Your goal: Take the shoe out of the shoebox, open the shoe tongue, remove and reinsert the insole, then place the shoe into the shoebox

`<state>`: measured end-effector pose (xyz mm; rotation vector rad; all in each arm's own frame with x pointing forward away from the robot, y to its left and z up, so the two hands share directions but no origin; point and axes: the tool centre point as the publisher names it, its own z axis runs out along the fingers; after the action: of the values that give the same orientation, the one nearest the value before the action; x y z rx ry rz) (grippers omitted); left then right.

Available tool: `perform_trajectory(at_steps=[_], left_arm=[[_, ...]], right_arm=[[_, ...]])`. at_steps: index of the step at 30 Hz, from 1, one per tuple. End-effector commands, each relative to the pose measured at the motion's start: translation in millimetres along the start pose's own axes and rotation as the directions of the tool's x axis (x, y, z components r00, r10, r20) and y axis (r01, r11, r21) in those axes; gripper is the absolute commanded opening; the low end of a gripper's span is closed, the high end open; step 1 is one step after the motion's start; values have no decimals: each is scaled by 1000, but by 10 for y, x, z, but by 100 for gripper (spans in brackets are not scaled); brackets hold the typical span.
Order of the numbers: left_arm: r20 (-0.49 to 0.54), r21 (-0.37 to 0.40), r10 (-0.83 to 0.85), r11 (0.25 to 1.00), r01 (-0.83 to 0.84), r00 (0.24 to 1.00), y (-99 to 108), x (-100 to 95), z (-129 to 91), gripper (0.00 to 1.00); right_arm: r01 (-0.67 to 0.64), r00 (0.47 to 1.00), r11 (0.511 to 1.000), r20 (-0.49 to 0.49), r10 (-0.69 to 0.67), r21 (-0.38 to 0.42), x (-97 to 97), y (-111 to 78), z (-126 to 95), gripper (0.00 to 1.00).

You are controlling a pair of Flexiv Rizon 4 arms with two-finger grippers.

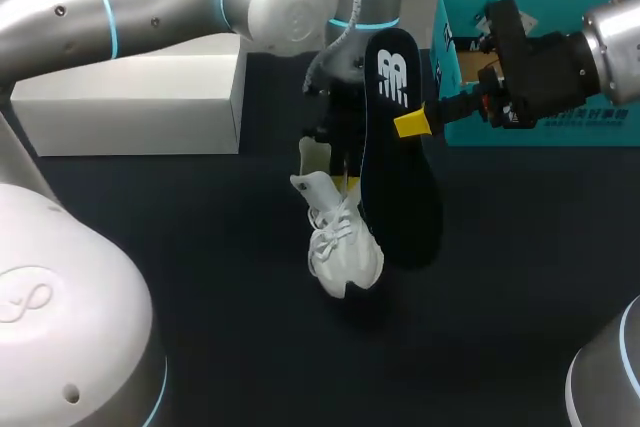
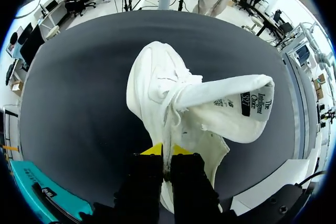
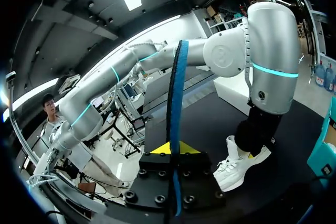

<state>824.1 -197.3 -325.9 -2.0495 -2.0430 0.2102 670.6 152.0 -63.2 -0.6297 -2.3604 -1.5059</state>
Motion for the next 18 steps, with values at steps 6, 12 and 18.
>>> perform_trajectory(at_steps=[6,12,18], left_arm=[[-48,6,23,1000,-23,999,-18,-78,90,0],[-68,27,38,999,-36,997,-6,-158,229,0],[-101,44,82,996,-78,991,-53,-185,302,0]], right_arm=[[-1,1000,1000,1,1,1,-8,3,22,0],[-1,1000,1000,1,1,1,-8,3,22,0],[-1,1000,1000,1,1,1,-8,3,22,0]])
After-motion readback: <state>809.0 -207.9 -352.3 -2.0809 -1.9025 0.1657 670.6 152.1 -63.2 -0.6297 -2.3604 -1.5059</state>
